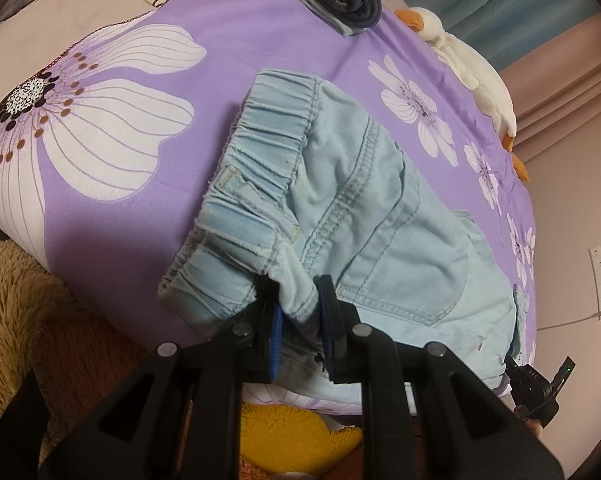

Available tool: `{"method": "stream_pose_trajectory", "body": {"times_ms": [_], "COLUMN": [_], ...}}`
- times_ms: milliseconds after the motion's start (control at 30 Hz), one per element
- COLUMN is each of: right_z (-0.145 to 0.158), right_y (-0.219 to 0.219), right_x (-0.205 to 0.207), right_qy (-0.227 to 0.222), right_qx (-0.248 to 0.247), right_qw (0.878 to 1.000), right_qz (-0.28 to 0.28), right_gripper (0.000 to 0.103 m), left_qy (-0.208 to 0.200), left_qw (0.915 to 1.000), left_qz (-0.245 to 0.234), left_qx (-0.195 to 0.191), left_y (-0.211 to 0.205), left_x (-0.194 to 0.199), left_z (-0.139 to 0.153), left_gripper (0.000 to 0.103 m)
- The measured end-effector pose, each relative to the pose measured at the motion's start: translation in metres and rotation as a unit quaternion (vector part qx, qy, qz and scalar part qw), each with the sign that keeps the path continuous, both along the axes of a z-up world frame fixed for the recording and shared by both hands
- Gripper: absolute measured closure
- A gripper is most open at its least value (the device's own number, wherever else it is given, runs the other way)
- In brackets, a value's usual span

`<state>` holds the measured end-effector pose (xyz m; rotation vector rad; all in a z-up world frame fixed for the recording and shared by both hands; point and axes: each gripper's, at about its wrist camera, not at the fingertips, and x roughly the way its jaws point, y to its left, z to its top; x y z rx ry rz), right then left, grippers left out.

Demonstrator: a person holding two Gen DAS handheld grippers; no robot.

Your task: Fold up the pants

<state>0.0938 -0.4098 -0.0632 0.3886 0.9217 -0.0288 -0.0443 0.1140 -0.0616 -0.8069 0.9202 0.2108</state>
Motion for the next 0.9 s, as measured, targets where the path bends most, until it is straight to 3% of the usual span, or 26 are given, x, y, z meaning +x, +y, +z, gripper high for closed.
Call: {"method": "stream_pose_trajectory", "body": {"times_ms": [900], "right_z": [0.0001], "right_y": [0.0018], "right_x": [-0.0001], "right_qy": [0.001], "right_qx": [-0.006], "right_qw": [1.0], "right_qz": [-0.004], "right_gripper": [0.097], "left_qy": [0.0], "left_qw": [1.0], "left_qz": [0.0], "left_qx": [0.001], "left_y": [-0.0003], "left_x": [-0.0007], "left_z": [0.0006], "left_gripper": [0.084]}}
